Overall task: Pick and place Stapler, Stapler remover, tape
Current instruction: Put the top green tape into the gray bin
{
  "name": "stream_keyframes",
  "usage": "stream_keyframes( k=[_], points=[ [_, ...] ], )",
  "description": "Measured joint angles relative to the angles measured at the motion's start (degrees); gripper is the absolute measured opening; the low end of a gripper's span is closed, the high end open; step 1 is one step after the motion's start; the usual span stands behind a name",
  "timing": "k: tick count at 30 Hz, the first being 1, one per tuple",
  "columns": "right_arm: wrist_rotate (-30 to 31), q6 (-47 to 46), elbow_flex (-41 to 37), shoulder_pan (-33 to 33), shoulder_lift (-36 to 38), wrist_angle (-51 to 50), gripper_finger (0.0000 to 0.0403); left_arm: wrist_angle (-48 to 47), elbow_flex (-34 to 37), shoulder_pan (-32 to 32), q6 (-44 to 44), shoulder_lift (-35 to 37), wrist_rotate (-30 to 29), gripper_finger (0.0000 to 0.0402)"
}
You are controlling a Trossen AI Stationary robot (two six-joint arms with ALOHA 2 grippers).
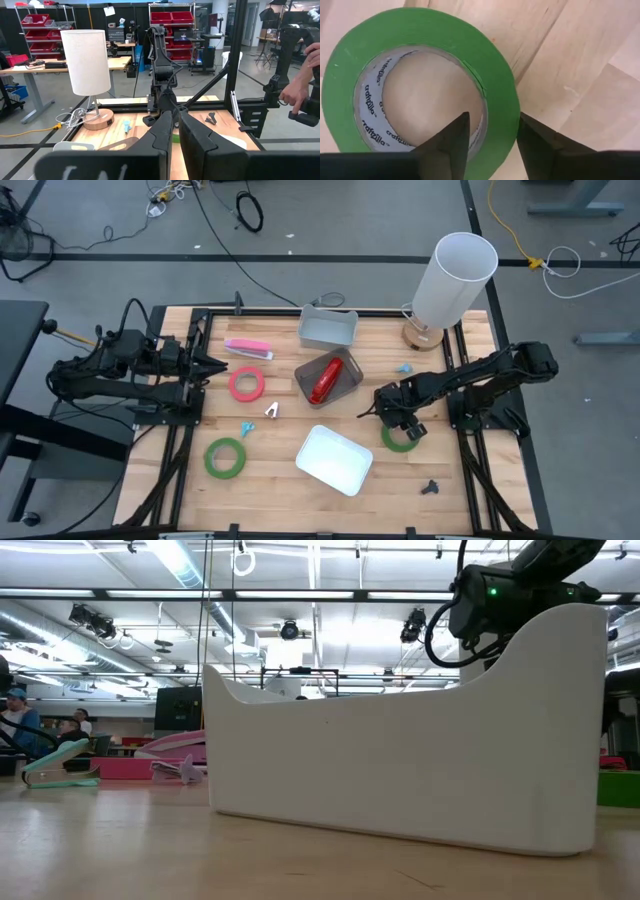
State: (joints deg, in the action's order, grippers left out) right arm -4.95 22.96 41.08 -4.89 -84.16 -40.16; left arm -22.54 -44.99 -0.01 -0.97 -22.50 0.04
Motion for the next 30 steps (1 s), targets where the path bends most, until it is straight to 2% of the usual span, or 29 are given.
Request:
stream_keyframes(
  k=[17, 30],
  points=[
    [-0.7, -1.6, 0.5, 0.0, 0.0, 0.0, 0.0089, 0.0, 0.0, 0.0, 0.0, 0.0, 0.0, 0.0034],
    [-0.7, -2.9, 11.8, 0.5, 0.0, -1.6, 0.0087, 0.0, 0.0, 0.0, 0.0, 0.0, 0.0, 0.0034]
  ],
)
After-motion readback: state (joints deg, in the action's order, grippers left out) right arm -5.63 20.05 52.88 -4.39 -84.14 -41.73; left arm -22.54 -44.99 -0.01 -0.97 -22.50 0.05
